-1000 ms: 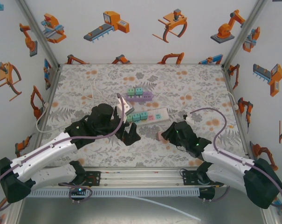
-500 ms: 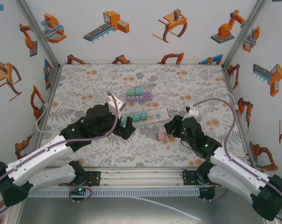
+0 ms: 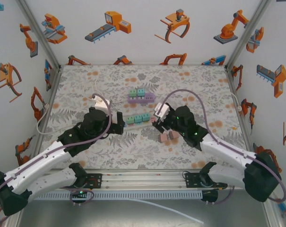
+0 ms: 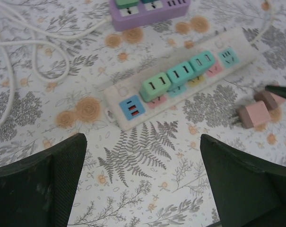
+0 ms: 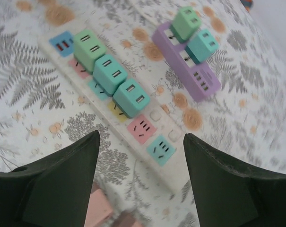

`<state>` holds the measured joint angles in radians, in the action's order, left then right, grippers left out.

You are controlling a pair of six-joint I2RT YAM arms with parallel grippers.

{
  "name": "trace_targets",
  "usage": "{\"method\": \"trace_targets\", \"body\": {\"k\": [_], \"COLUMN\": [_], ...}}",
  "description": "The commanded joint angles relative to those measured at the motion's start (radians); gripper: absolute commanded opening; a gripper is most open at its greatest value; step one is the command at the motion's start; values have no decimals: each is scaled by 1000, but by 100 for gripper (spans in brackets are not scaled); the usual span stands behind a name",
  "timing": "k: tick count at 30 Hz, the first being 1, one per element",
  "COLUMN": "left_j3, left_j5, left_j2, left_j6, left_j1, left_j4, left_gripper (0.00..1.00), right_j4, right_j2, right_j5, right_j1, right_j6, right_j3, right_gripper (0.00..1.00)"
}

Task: Pull the plug off the socket

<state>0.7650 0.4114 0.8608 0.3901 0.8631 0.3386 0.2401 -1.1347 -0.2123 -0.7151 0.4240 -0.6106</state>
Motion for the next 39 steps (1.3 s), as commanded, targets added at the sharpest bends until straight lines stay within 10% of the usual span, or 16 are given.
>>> {"method": "trace_targets", "body": {"k": [1,21,39], "left_j3": [-28,-36,24], "left_j5": [21,-147,-185], "left_j2": [18,307,586], "left_j6": [84,95,54], "left_j1": [-61,-240,-263], "left_j4": [10,-90,-207], "left_gripper": [97,96,80], "right_j4": [-108,-404,-447], "right_j2": [-83,-607,-654], "right_j5": [-219,-428,-480], "right_j1": [5,101,103], "right_j6": [412,570,576], "right_j3": [-108,-494,-530], "right_gripper": [67,55,35]}}
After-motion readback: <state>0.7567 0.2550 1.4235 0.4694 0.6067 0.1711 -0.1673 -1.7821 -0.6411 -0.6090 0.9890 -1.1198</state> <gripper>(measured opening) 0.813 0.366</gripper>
